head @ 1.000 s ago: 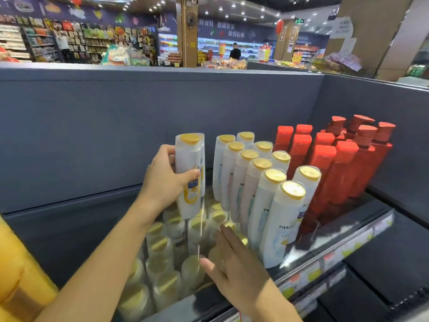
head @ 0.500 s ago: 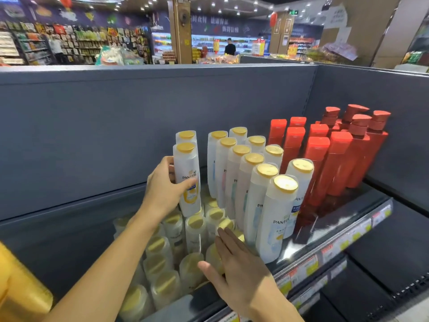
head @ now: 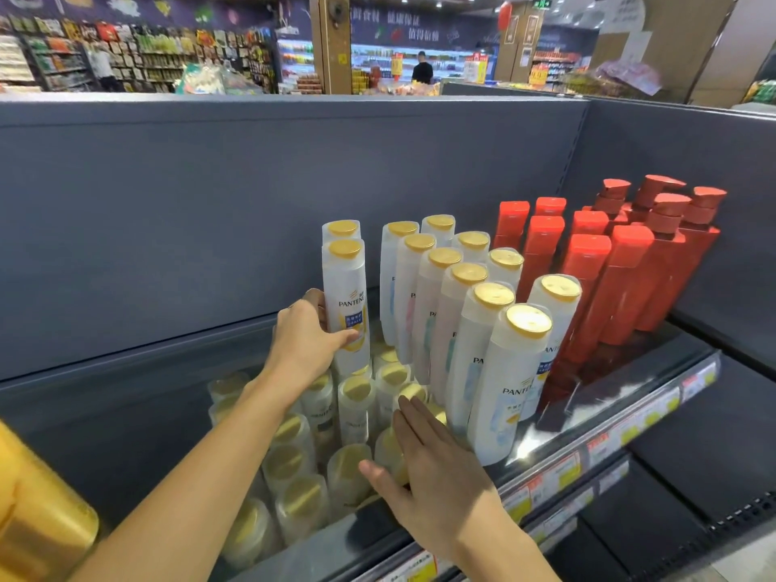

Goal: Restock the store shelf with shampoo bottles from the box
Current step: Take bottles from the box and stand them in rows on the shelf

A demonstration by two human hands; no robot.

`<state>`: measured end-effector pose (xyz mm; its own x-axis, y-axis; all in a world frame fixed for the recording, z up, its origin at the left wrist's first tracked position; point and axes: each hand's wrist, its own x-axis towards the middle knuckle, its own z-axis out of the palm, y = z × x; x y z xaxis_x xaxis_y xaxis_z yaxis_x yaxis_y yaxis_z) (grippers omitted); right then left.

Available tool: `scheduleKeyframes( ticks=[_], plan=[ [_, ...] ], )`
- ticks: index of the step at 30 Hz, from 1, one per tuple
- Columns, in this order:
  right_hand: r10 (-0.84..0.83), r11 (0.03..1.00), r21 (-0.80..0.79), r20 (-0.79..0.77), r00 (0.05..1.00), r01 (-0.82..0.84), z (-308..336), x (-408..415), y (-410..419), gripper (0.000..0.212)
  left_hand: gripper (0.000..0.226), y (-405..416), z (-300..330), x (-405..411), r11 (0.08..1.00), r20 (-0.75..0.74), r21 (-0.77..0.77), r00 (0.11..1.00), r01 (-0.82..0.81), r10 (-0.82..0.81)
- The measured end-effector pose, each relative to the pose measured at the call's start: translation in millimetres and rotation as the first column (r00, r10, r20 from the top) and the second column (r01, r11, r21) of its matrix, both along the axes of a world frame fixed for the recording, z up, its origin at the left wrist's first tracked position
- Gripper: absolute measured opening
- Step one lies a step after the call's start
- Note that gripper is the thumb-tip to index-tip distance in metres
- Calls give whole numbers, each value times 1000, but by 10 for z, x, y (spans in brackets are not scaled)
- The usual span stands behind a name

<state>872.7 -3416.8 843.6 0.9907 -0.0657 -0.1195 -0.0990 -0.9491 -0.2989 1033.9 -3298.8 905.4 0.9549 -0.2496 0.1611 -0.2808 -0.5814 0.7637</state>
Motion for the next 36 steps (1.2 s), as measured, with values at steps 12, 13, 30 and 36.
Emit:
scheduleKeyframes(
  ticks=[12,13,30,36],
  plan=[
    [-17,1000,-15,68,998,18,-14,0,33,95,46,-116,-77,-49,999,-10,-20,999,-32,32],
    [-17,1000,-12,74,997,18,-16,0,34,96,46,-139,-78,-54,999,-14,-36,999,-35,34],
    [-24,1000,0,125,992,24,-8,-20,38,99,49,-223,-147,-60,999,16,-25,999,-47,48],
    [-4,1000,7,66,998,4,20,-14,46,98,67,-37,-90,-396,945,100,322,995,-50,18]
  ],
)
